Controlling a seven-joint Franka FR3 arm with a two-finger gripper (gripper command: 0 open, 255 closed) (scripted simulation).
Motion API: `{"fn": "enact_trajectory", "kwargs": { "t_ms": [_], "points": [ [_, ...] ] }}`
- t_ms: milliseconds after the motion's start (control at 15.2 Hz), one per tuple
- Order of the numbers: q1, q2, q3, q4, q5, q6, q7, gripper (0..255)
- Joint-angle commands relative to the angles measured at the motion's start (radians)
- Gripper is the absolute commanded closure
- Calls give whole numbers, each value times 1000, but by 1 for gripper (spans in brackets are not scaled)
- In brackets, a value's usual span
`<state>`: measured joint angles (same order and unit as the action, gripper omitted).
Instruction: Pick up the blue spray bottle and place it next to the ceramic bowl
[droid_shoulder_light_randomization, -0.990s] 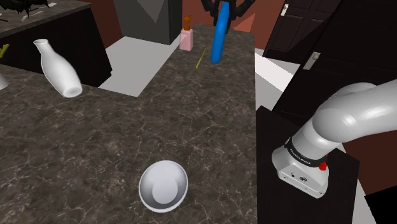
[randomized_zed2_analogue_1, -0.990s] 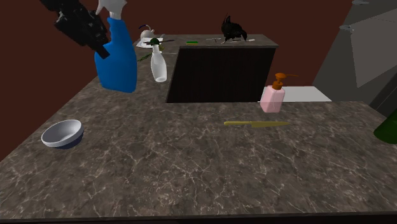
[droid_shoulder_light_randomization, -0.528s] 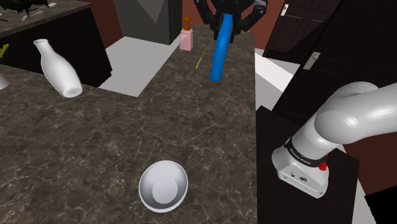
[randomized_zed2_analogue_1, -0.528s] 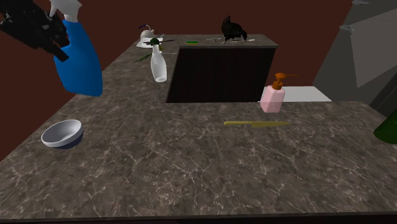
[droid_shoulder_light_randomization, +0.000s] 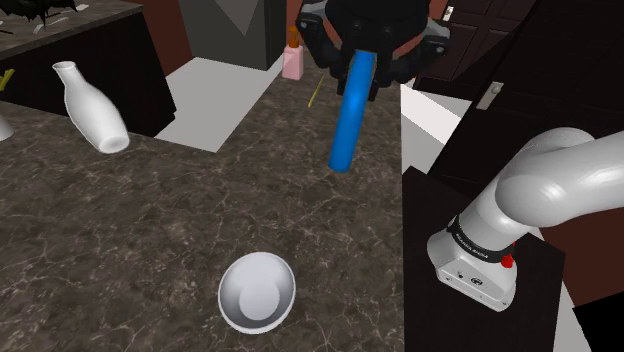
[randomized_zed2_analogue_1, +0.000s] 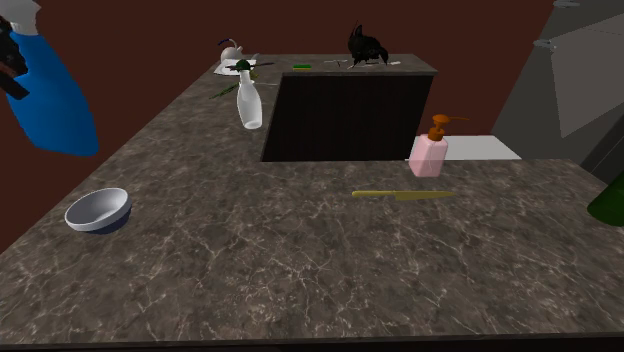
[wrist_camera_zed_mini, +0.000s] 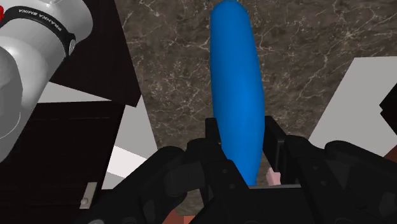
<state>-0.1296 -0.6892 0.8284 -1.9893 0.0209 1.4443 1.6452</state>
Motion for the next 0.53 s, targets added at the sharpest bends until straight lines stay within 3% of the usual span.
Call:
{"fn": "enact_trajectory", "kwargs": {
  "t_ms": [0,462],
  "points": [
    [-3,6,44,35,19,-29,43,255],
    [-60,51,238,205,80,-134,201,255]
  ]
}}
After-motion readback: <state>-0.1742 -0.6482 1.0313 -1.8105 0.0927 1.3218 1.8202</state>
